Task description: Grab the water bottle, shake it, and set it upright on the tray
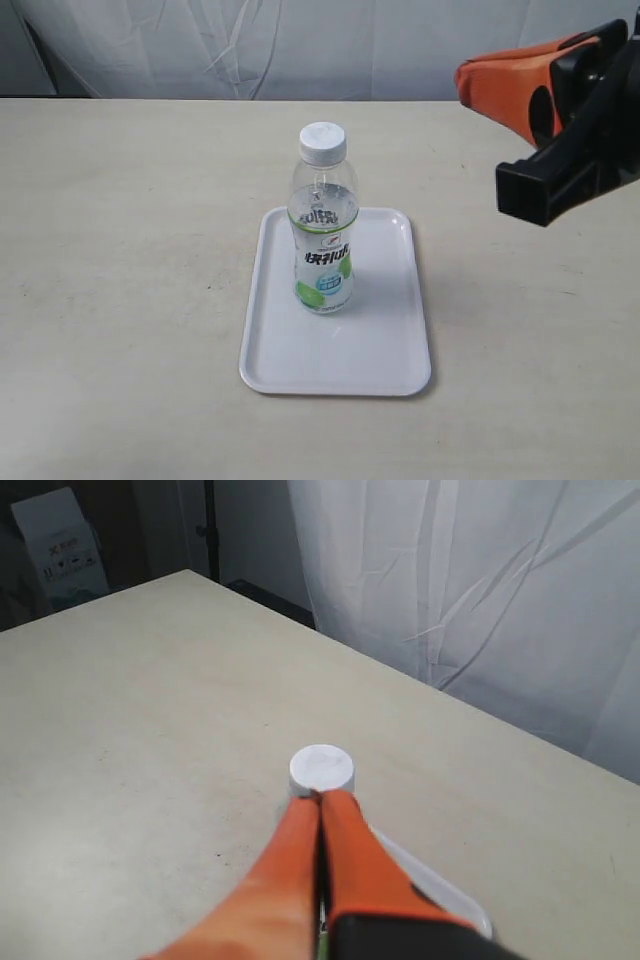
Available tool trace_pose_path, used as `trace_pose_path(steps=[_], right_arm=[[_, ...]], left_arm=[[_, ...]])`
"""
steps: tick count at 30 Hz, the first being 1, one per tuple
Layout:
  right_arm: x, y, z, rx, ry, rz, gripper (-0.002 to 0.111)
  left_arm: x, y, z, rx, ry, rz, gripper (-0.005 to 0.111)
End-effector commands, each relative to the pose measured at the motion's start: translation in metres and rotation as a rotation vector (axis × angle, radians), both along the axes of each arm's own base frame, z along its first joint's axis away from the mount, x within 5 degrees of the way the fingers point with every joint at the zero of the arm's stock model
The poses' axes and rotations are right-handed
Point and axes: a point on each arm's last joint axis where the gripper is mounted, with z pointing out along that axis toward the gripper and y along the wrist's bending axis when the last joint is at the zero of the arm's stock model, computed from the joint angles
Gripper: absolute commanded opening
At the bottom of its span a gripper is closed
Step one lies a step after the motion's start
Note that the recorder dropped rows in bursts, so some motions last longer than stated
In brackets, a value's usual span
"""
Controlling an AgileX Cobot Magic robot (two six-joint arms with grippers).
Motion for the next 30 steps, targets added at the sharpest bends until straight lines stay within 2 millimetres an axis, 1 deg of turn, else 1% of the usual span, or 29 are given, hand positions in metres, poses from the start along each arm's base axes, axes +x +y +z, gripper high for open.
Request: trace_pose_path(steps=[1, 3, 5, 6, 9, 11, 15, 19, 22, 24, 28, 29, 30], right_arm=[[-0.005, -0.026, 0.017, 0.084, -0.054, -0.103, -0.001], [-0.007, -0.043, 0.024, 0.114, -0.093, -0.184, -0.001], [-0.01, -0.063, 0.031, 0.14, -0.143, -0.303, -0.001], [-0.013, -0.072, 0.034, 0.153, -0.171, -0.359, -0.001], [-0.027, -0.092, 0.042, 0.183, -0.246, -0.483, -0.001], [-0.036, -0.099, 0.046, 0.199, -0.288, -0.52, -0.001], [-0.052, -0.104, 0.05, 0.226, -0.34, -0.534, -0.001], [-0.054, -0.105, 0.049, 0.222, -0.354, -0.537, -0.001], [-0.057, -0.109, 0.035, 0.19, -0.374, -0.585, -0.001], [-0.06, -0.114, 0.016, 0.167, -0.376, -0.647, -0.001], [-0.066, -0.12, -0.033, 0.129, -0.344, -0.746, -0.001], [-0.067, -0.121, -0.049, 0.112, -0.333, -0.77, -0.001], [-0.068, -0.123, -0.059, 0.091, -0.331, -0.786, -0.001]], left_arm=[[0.0, 0.0, -0.001, -0.01, -0.005, -0.001, 0.0], [0.0, 0.0, -0.001, -0.01, -0.005, -0.001, 0.0], [0.0, 0.0, -0.001, -0.01, -0.005, -0.001, 0.0], [0.0, 0.0, -0.001, -0.01, -0.005, -0.001, 0.0], [0.0, 0.0, -0.001, -0.012, -0.005, -0.001, 0.0], [0.0, 0.0, -0.001, -0.012, -0.005, -0.001, 0.0], [0.0, 0.0, -0.001, -0.012, -0.005, -0.001, 0.0], [0.0, 0.0, -0.001, -0.01, -0.005, -0.001, 0.0], [0.0, 0.0, -0.001, -0.01, -0.005, -0.001, 0.0], [0.0, 0.0, -0.001, -0.01, -0.005, -0.001, 0.0], [0.0, 0.0, -0.001, -0.012, -0.005, -0.001, 0.0], [0.0, 0.0, -0.001, -0.012, -0.005, -0.001, 0.0], [0.0, 0.0, -0.001, -0.012, -0.005, -0.001, 0.0]])
